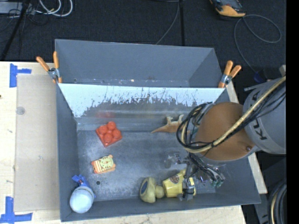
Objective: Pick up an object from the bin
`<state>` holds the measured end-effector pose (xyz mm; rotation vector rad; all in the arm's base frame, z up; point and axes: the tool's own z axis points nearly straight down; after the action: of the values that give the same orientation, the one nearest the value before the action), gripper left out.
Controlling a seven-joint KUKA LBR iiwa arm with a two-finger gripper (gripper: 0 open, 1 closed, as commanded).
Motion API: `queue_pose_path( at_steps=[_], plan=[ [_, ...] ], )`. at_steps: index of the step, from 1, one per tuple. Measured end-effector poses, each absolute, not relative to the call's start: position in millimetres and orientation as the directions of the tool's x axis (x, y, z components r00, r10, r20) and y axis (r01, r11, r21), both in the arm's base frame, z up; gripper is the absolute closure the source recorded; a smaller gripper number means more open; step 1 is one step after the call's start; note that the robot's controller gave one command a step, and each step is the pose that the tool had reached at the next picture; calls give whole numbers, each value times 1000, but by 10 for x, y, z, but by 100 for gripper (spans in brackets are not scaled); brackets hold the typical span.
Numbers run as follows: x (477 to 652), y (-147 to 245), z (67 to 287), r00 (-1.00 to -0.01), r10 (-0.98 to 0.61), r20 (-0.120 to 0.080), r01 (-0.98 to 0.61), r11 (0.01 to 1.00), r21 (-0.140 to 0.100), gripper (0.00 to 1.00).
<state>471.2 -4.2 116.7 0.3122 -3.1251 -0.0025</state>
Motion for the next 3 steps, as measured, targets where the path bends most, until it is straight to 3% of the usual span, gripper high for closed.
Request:
queue_pose_path(
  at_steps=[1, 2, 3],
  plan=[
    [4848, -154, 896, -960, -279, 2, -279, 960, 1, 0],
    [4782, -212, 700, -858, -514, -2, -514, 858, 1, 100],
    [4782, -212, 700, -858, -514, -2, -514, 858, 1, 100]
  ],
)
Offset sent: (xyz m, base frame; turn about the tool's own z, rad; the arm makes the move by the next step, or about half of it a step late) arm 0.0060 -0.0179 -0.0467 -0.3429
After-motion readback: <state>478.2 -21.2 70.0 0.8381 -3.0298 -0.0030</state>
